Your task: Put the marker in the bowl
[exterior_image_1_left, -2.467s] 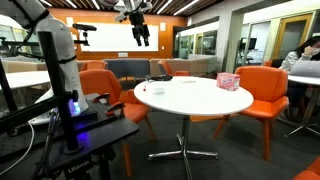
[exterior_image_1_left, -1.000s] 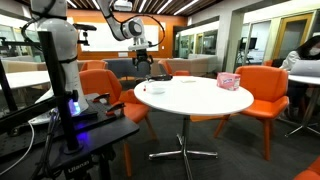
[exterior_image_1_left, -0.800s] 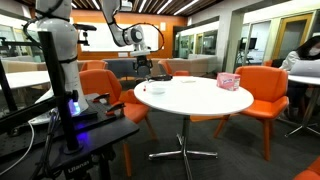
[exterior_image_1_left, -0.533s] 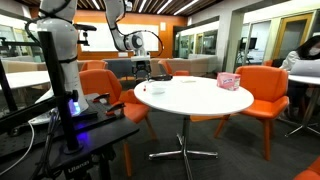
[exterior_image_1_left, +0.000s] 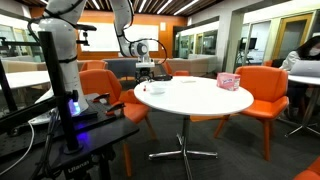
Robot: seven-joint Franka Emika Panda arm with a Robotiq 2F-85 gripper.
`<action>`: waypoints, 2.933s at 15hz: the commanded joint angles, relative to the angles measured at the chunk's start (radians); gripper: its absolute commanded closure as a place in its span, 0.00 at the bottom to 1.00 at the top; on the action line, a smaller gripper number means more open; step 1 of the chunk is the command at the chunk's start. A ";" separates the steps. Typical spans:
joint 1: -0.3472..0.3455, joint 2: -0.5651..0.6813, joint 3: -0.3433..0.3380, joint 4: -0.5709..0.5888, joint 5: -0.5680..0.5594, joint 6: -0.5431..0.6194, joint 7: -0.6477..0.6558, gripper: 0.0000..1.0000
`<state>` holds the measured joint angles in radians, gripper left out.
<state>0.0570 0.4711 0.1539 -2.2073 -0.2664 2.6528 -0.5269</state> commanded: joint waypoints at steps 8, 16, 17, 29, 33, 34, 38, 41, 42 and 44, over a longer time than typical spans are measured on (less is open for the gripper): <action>0.029 0.104 0.000 0.070 -0.069 0.006 0.022 0.42; 0.031 0.088 0.018 0.070 -0.052 -0.022 0.018 0.99; 0.027 0.084 0.019 0.070 -0.045 -0.026 0.018 0.98; -0.188 -0.151 0.170 -0.023 0.260 -0.015 -0.209 0.95; -0.239 -0.190 0.147 -0.032 0.379 0.009 -0.333 0.95; -0.242 -0.192 0.134 -0.031 0.393 0.012 -0.353 0.95; -0.250 -0.165 0.090 -0.024 0.411 0.071 -0.408 0.95; -0.272 -0.141 0.099 -0.014 0.436 0.102 -0.455 0.95; -0.278 -0.133 0.103 -0.013 0.445 0.109 -0.464 0.95; -0.287 -0.121 0.106 -0.012 0.452 0.123 -0.478 0.95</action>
<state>-0.2113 0.3362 0.2434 -2.2201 0.1482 2.7399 -0.9569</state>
